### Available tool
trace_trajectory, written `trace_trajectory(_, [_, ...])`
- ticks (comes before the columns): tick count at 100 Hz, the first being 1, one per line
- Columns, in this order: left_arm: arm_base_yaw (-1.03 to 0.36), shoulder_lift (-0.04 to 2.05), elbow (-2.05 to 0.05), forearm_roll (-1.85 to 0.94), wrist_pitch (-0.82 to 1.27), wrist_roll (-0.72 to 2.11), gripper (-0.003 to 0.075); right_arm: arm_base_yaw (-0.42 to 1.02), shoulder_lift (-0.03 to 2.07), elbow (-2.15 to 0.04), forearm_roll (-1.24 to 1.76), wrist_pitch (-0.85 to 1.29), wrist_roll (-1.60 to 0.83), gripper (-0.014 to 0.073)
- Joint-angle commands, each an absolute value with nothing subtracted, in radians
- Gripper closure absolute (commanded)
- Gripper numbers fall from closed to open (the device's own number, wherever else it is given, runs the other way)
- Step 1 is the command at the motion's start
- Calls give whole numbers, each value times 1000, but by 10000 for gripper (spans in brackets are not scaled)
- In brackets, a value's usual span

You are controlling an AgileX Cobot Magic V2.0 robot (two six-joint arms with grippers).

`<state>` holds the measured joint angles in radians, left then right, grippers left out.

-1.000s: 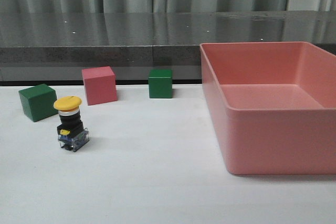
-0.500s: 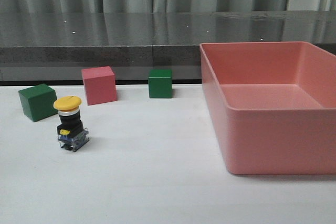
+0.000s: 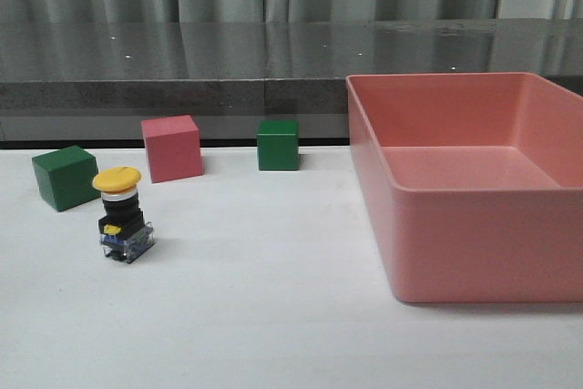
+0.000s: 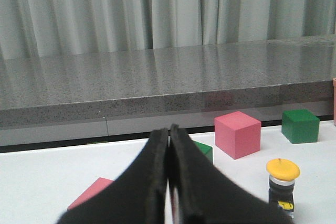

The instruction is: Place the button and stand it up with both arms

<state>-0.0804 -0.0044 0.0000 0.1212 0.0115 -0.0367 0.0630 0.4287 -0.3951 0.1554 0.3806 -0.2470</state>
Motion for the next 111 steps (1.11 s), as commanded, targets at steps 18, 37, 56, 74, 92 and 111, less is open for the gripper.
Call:
trace_trajectory(18, [-79,-36,46,115,-71,-47,740,68,212,-203,66,71,-87,655])
trace_trajectory(37, [-79,-36,46,115,-71,-47,740,76,53,-65,36,28,6,655])
trace_trajectory(56, [-79,-36,46,115,-71,-47,740,76,-28,13,35,-6,7,655])
trace_trajectory(74, [-79,-36,46,115,-71,-47,740,76,-28,13,35,-9,7,655])
trace_trajectory(92, [-79,-36,46,115,-71,-47,740,76,-28,13,35,-9,7,655])
trace_trajectory(111, [-79,-36,46,115,-71,-47,740,76,-28,13,35,-9,7,655])
